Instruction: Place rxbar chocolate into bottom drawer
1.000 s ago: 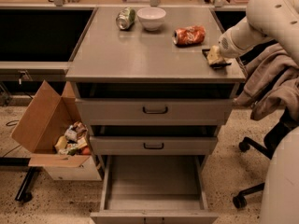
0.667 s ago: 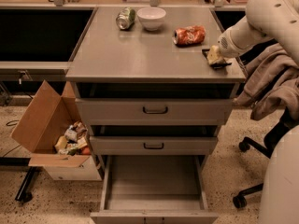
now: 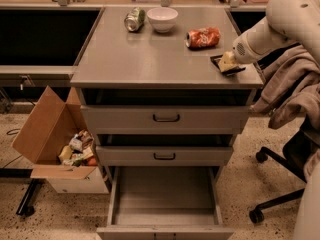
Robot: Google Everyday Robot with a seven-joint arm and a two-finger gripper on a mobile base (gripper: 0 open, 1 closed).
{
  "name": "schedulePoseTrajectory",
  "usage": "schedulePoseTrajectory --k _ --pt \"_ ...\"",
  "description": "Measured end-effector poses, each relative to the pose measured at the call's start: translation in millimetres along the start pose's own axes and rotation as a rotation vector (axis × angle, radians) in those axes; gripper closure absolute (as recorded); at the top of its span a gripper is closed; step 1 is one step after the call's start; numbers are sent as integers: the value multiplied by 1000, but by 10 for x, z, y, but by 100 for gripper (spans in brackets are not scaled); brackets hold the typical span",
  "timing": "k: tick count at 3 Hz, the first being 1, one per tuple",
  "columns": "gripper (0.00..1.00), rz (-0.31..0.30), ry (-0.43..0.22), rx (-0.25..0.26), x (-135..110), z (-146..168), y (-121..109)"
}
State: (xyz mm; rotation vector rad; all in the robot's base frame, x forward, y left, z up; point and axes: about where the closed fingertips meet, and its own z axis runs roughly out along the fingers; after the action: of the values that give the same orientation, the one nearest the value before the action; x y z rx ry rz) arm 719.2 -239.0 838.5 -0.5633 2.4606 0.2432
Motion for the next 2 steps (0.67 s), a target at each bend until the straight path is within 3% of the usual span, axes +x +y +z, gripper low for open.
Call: schedulePoseTrajectory --k 1,2 --pt "100 0 0 0 0 0 0" --pt "100 -69 -19 -3 112 -23 38"
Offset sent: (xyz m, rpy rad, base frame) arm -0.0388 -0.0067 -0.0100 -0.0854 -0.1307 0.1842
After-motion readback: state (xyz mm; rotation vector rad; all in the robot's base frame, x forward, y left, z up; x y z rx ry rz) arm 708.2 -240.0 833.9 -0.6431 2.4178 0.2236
